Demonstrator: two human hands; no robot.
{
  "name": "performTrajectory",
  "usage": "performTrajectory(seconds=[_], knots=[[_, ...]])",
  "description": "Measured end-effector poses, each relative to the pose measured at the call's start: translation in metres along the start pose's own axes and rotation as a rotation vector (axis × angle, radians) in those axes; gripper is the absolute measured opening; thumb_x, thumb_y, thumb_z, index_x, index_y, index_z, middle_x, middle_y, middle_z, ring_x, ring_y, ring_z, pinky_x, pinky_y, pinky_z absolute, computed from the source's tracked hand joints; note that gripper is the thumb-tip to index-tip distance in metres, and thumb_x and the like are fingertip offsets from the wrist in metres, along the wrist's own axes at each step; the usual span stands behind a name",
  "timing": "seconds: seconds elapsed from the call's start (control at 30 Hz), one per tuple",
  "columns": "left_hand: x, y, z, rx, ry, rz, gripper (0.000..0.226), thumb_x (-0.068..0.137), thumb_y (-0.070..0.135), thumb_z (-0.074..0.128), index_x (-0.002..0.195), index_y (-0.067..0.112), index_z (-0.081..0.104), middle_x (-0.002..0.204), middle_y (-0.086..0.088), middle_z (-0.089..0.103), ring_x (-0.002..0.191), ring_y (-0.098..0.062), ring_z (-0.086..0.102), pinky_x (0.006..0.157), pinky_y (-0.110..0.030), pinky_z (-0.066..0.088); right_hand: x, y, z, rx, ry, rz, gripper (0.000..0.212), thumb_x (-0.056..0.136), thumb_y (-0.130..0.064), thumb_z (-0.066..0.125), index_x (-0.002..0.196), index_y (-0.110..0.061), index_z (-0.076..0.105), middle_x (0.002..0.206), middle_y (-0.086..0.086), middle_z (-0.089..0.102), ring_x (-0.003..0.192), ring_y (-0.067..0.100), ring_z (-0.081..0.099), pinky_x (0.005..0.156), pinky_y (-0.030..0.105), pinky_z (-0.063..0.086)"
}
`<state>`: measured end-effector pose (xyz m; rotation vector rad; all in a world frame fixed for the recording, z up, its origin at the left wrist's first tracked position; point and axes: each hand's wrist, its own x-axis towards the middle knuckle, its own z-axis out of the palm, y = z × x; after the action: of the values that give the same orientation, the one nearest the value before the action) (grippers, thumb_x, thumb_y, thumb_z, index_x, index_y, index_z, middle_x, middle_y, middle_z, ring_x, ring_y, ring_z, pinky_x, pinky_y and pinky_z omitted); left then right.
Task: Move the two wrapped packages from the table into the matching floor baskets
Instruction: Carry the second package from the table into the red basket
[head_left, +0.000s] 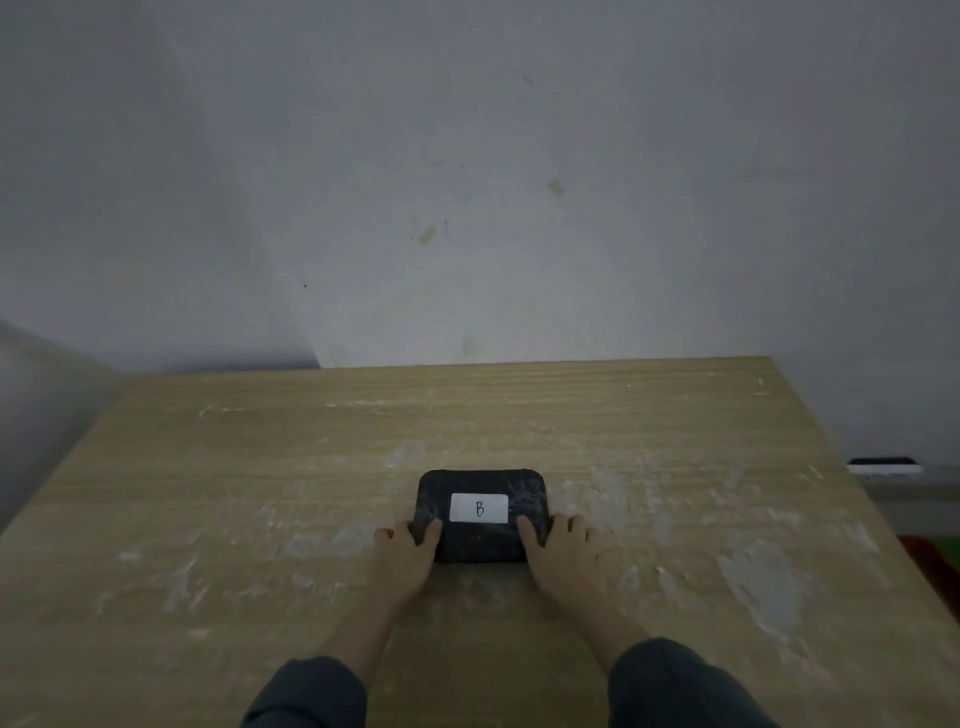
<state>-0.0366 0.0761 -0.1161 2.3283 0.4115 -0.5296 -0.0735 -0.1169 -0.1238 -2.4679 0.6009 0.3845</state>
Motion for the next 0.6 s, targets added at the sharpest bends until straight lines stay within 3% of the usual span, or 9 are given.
performTrajectory(seconds=[0.1,0.17,0.23,0.27,0.37,0.5,0.6], knots=[[0.002,0.0,0.008,-0.113,0.005,0.008,0.068,0.09,0.053,0.046,0.135,0.003,0.04,0.137,-0.019,0.043,0.119,-0.034,0.05,0.1,-0.043,0.047,-0.004,-0.007,0.007,0.039,0.038,0.01,0.07,0.09,-0.063,0.036,0.131,-0.007,0.04,0.134,0.015,0.042,0.124,0.032,0.039,0.101,0.042,0.038],[-0.001,0.004,0.008,-0.244,0.065,0.02,0.063,0.088,0.053,0.05,0.127,0.003,0.043,0.126,-0.016,0.054,0.111,-0.033,0.056,0.09,-0.04,0.051,-0.004,-0.013,0.0,0.226,0.071,-0.035,0.057,0.09,-0.057,0.044,0.123,-0.011,0.043,0.12,0.01,0.051,0.104,0.022,0.052,0.084,0.029,0.047],[-0.004,0.014,0.004,-0.352,0.111,0.062,0.051,0.087,0.052,0.052,0.112,0.009,0.044,0.106,-0.008,0.059,0.097,-0.029,0.06,0.078,-0.039,0.053,-0.006,-0.02,-0.011,0.494,0.13,-0.065,0.038,0.09,-0.047,0.054,0.112,-0.017,0.045,0.101,-0.002,0.058,0.078,0.003,0.054,0.06,0.01,0.045],[-0.005,0.02,0.002,-0.391,0.129,0.093,0.045,0.087,0.051,0.053,0.105,0.012,0.042,0.095,-0.002,0.058,0.091,-0.026,0.061,0.076,-0.041,0.055,-0.006,-0.022,-0.017,0.591,0.176,-0.086,0.031,0.09,-0.043,0.057,0.107,-0.02,0.045,0.093,-0.005,0.059,0.074,-0.002,0.054,0.054,0.008,0.045],[-0.014,0.048,0.003,-0.473,0.166,0.166,0.04,0.088,0.047,0.054,0.102,0.011,0.04,0.086,0.002,0.055,0.079,-0.02,0.06,0.073,-0.046,0.057,-0.004,-0.023,-0.036,0.785,0.23,-0.092,0.028,0.089,-0.04,0.058,0.106,-0.024,0.042,0.092,-0.003,0.063,0.081,0.007,0.063,0.06,0.02,0.053],[-0.03,0.085,0.018,-0.479,0.212,0.252,0.04,0.09,0.043,0.054,0.105,0.007,0.042,0.079,0.008,0.052,0.068,-0.007,0.053,0.053,-0.02,0.041,-0.002,-0.005,-0.066,0.844,0.281,-0.071,0.026,0.09,-0.039,0.056,0.105,-0.022,0.044,0.091,-0.004,0.064,0.08,0.01,0.065,0.061,0.027,0.054],[-0.048,0.109,0.037,-0.446,0.184,0.29,0.044,0.091,0.04,0.053,0.112,0.002,0.044,0.087,0.0,0.054,0.071,-0.014,0.054,0.059,-0.026,0.042,-0.006,0.025,-0.088,0.86,0.299,-0.052,0.026,0.09,-0.042,0.056,0.103,-0.021,0.046,0.092,0.001,0.066,0.081,0.018,0.066,0.066,0.037,0.057]])
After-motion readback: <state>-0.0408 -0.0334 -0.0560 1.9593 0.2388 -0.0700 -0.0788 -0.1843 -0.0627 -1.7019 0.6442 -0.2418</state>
